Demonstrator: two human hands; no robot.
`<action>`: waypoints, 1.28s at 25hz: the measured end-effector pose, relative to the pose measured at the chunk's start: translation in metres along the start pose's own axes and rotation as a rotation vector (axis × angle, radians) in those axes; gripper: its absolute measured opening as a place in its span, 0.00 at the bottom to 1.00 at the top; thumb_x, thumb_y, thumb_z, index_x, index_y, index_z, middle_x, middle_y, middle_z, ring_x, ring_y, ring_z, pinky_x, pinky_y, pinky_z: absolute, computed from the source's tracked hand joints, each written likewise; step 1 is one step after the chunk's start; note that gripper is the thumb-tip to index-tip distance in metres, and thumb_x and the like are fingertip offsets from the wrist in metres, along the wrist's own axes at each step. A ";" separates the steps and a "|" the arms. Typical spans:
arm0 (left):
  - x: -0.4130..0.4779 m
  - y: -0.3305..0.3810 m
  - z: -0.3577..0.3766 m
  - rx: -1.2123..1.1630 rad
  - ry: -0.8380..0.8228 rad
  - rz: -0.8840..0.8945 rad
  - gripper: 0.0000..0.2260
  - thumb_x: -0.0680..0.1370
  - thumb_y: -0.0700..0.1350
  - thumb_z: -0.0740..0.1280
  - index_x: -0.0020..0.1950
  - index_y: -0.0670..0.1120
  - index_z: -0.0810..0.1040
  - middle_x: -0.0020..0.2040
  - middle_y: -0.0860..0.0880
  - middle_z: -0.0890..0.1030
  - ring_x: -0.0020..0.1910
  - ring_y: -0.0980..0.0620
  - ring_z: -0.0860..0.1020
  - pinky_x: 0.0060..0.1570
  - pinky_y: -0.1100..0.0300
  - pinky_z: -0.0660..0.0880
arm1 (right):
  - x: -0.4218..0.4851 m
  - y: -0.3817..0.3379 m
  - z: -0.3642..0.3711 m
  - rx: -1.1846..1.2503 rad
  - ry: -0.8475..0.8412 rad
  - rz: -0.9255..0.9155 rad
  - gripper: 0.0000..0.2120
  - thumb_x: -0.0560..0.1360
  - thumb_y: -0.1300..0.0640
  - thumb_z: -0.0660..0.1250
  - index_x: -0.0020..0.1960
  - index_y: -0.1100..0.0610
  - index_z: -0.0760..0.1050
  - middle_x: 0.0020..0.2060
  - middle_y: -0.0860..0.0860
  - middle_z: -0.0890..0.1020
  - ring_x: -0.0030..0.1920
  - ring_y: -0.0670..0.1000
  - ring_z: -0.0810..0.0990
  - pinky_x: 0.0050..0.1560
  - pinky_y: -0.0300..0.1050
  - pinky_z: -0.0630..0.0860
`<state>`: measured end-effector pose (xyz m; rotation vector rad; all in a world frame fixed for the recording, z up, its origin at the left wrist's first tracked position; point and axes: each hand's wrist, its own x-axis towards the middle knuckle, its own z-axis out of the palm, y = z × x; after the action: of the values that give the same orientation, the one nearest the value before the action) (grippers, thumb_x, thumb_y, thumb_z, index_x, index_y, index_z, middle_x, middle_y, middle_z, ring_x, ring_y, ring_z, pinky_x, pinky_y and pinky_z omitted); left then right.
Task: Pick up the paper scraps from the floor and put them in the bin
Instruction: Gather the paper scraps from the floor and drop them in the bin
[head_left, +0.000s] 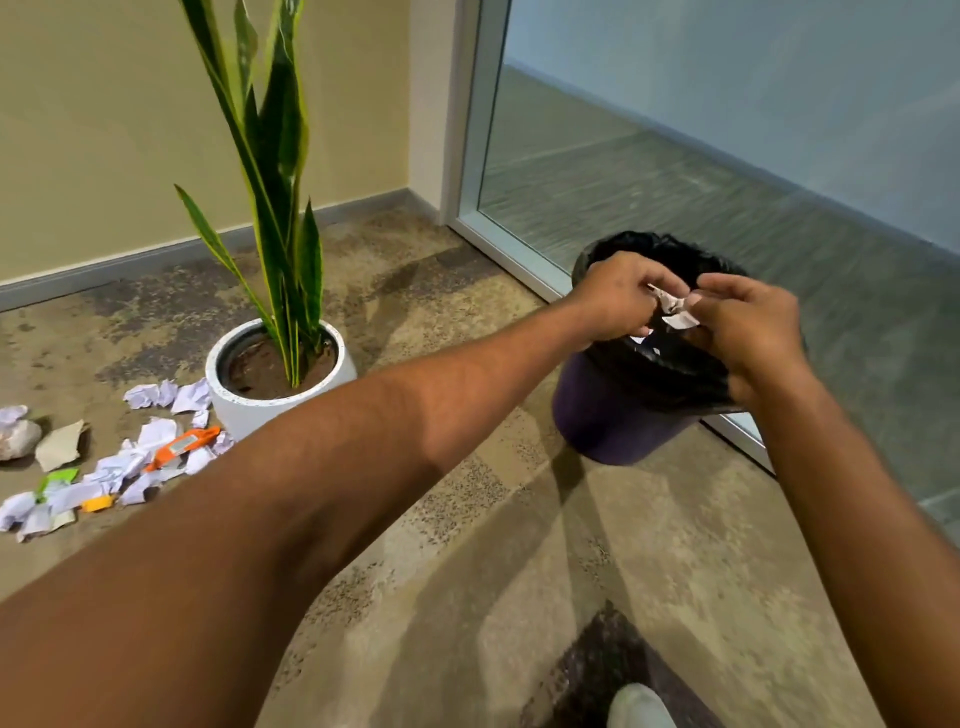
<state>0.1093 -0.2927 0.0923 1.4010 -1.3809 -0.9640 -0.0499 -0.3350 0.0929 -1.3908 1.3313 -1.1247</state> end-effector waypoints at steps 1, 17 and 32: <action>0.001 0.001 0.002 0.023 -0.022 0.004 0.19 0.79 0.29 0.63 0.62 0.44 0.87 0.44 0.50 0.84 0.46 0.52 0.83 0.54 0.48 0.86 | 0.003 0.003 -0.003 -0.006 0.010 0.006 0.13 0.80 0.67 0.72 0.64 0.59 0.81 0.48 0.53 0.84 0.41 0.50 0.86 0.44 0.43 0.86; -0.150 -0.092 -0.174 0.079 0.033 -0.174 0.10 0.80 0.49 0.76 0.57 0.43 0.86 0.46 0.40 0.88 0.38 0.48 0.85 0.36 0.57 0.83 | -0.106 0.011 0.139 0.083 -0.443 -0.113 0.06 0.81 0.67 0.72 0.52 0.57 0.84 0.40 0.55 0.85 0.38 0.48 0.85 0.40 0.40 0.84; -0.383 -0.259 -0.295 0.839 0.031 -0.647 0.09 0.76 0.46 0.76 0.56 0.48 0.89 0.52 0.50 0.89 0.52 0.50 0.85 0.52 0.53 0.81 | -0.272 0.095 0.325 -0.213 -0.937 0.051 0.07 0.80 0.64 0.73 0.49 0.54 0.86 0.37 0.54 0.87 0.35 0.48 0.84 0.30 0.36 0.76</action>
<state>0.4389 0.1010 -0.1010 2.5881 -1.3904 -0.7470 0.2450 -0.0643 -0.0748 -1.7083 0.7857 -0.1944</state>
